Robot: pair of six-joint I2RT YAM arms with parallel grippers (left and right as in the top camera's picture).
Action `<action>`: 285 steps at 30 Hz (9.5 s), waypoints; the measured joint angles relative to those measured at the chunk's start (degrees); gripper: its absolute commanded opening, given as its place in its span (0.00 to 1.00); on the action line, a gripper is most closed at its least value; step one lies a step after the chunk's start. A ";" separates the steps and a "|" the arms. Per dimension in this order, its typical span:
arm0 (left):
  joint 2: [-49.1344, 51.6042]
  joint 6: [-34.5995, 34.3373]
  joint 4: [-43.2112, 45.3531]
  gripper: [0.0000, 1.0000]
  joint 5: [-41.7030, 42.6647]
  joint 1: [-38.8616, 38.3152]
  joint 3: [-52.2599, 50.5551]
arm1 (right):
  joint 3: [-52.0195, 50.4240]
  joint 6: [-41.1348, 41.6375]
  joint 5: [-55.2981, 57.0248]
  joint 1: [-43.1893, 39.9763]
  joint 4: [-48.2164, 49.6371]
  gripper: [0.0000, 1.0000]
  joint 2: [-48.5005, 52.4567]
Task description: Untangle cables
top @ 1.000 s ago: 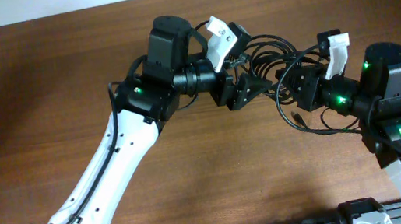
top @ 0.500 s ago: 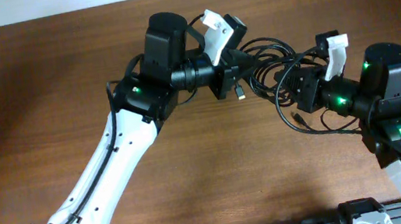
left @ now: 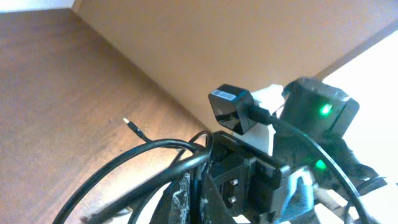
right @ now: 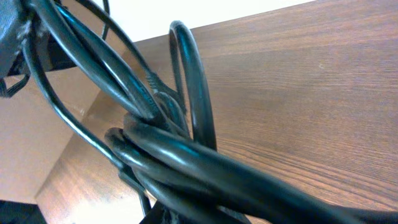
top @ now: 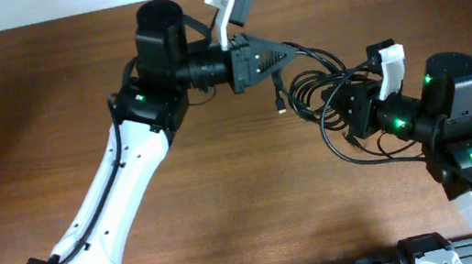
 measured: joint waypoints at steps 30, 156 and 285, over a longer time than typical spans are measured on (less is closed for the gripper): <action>-0.04 36.81 -19.56 0.99 3.50 -1.18 0.72 | -0.74 12.61 -11.72 -0.85 12.66 0.04 0.50; 1.05 28.83 -20.81 0.00 -10.34 -10.03 0.72 | -0.83 26.05 -16.83 -1.11 28.13 0.04 0.66; -3.43 20.31 -4.07 0.00 7.74 11.39 -0.15 | -0.55 -0.02 7.93 -1.07 10.38 0.99 4.35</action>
